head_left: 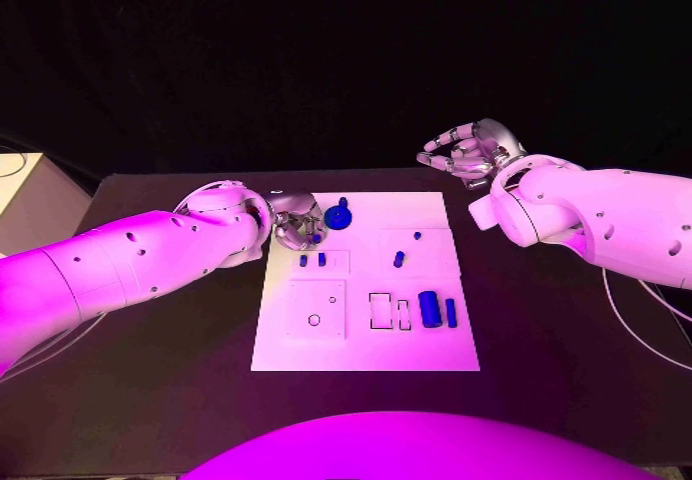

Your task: Assemble the parts on the task board

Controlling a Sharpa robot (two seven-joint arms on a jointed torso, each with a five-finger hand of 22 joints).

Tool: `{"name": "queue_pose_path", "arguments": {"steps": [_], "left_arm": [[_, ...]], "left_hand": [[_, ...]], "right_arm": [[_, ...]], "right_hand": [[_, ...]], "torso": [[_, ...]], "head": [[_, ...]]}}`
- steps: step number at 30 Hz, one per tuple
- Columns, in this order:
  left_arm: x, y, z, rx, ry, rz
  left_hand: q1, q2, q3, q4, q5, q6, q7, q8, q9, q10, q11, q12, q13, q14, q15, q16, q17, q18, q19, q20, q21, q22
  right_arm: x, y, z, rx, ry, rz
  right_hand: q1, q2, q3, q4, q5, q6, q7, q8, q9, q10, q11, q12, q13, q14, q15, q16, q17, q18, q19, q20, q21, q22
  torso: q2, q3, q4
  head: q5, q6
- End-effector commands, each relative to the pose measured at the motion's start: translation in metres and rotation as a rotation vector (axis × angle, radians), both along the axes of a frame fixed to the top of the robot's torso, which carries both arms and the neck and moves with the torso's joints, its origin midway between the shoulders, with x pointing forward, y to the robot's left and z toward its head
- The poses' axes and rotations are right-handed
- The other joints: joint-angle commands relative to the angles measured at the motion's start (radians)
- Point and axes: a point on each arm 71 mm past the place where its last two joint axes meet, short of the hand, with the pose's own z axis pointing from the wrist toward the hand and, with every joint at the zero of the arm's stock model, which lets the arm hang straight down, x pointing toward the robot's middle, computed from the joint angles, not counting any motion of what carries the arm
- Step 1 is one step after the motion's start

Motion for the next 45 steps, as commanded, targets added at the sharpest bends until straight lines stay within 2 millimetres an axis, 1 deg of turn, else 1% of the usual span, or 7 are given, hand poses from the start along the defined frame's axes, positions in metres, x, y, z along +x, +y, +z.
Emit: {"name": "queue_pose_path", "arguments": {"steps": [1,17,24,27,32,38,45], "left_arm": [[0.0,-0.002,0.002,-0.007,-0.014,-0.006],[0.002,0.005,0.004,-0.015,-0.035,0.019],[0.004,0.014,0.004,-0.014,-0.037,0.041],[0.004,0.021,0.005,-0.022,-0.033,0.056],[0.005,0.037,0.012,-0.11,-0.019,0.117],[0.002,0.062,0.026,-0.495,0.121,0.263],[-0.006,0.081,0.038,-0.918,0.303,0.358]], "left_hand": [[0.0,-0.008,0.002,-0.006,-0.003,-0.009,-0.001,-0.006,-0.003,-0.006,0.002,-0.006,0.001,-0.006,0.001,-0.005,-0.002,-0.003,-0.004,0.0,-0.005,0.0],[0.0,-0.012,0.002,-0.007,-0.002,-0.024,0.003,-0.017,-0.009,-0.003,0.003,-0.006,0.005,-0.008,0.001,-0.005,-0.004,-0.003,-0.003,0.0,-0.006,0.0],[-0.001,-0.016,0.003,-0.006,-0.001,-0.036,0.001,-0.025,-0.013,-0.013,0.006,-0.012,0.006,-0.019,0.003,-0.011,-0.024,0.002,-0.019,0.001,-0.019,-0.019],[-0.002,-0.02,0.006,-0.004,-0.001,-0.042,0.003,-0.032,-0.017,-0.04,0.016,-0.032,0.003,-0.058,0.011,-0.032,-0.085,0.007,-0.044,0.006,-0.04,-0.045],[0.024,-0.015,0.044,-0.017,0.002,-0.033,0.02,-0.033,-0.021,-0.092,0.043,-0.08,-0.018,-0.188,0.031,-0.116,-0.295,0.027,-0.122,0.022,-0.1,-0.124],[0.022,0.006,0.066,-0.02,0.0,0.008,0.035,-0.016,-0.021,-0.055,0.042,-0.028,0.001,-0.272,0.031,-0.207,-0.438,0.047,-0.212,0.022,-0.152,-0.196],[-0.02,0.004,0.002,0.017,-0.004,-0.021,0.051,-0.023,-0.03,-0.152,0.067,-0.019,-0.003,-0.382,0.059,-0.32,-0.499,0.044,-0.291,0.048,-0.268,-0.256]], "right_arm": [[0.0,0.001,0.0,-0.007,-0.004,0.018],[0.0,0.001,0.0,-0.011,0.001,0.022],[-0.002,0.003,-0.003,-0.107,0.012,0.108],[-0.003,0.004,-0.004,-0.187,0.007,0.171],[-0.009,0.003,-0.01,-0.36,-0.021,0.277],[-0.018,0.002,-0.022,-0.593,-0.095,0.36],[-0.027,0.006,-0.036,-0.756,-0.149,0.389]], "right_hand": [[-0.01,0.002,0.006,0.0,-0.001,-0.006,0.0,0.003,-0.002,-0.004,-0.003,-0.005,0.053,0.065,0.003,-0.005,0.1,0.01,0.062,0.003,-0.003,0.198],[-0.01,0.0,0.007,-0.001,-0.001,-0.008,0.0,0.003,-0.002,-0.029,-0.003,-0.032,0.026,0.063,0.003,-0.008,0.095,0.012,0.058,0.003,-0.011,0.193],[0.09,-0.024,0.109,-0.021,-0.04,-0.01,-0.005,0.015,-0.009,-0.377,-0.011,-0.603,-0.493,0.029,-0.006,-0.083,-0.028,0.039,0.01,-0.007,-0.133,0.114],[0.118,-0.086,0.262,-0.016,-0.058,0.028,0.005,-0.005,-0.024,-0.327,-0.003,-0.864,-0.743,0.027,0.001,-0.103,-0.054,0.044,0.004,-0.005,-0.161,0.098],[0.116,-0.116,0.353,-0.069,-0.084,0.072,0.001,-0.017,-0.029,-0.316,0.006,-1.033,-0.915,0.031,0.006,-0.104,-0.052,0.045,0.007,0.001,-0.17,0.094],[0.089,-0.123,0.373,-0.113,-0.101,0.1,-0.007,-0.024,-0.029,-0.284,0.004,-1.104,-1.006,0.03,0.004,-0.109,-0.059,0.045,0.008,0.001,-0.173,0.094],[0.041,-0.127,0.341,-0.133,-0.12,0.103,-0.004,-0.04,-0.033,-0.277,0.011,-1.147,-1.062,0.027,0.009,-0.12,-0.075,0.045,0.009,0.004,-0.179,0.093]], "torso": [[0.0,-0.0006,0.0002],[0.0,-0.0007,0.0001],[-0.001,-0.001,-0.0004],[-0.001,-0.0009,-0.0005],[-0.001,-0.001,-0.0016],[-0.001,0.0009,-0.0014],[0.0,0.0003,0.001]], "head": [[0.0,0.0],[0.0,0.001],[-0.002,0.005],[-0.004,0.008],[-0.017,0.019],[-0.035,0.032],[-0.055,0.043]]}}
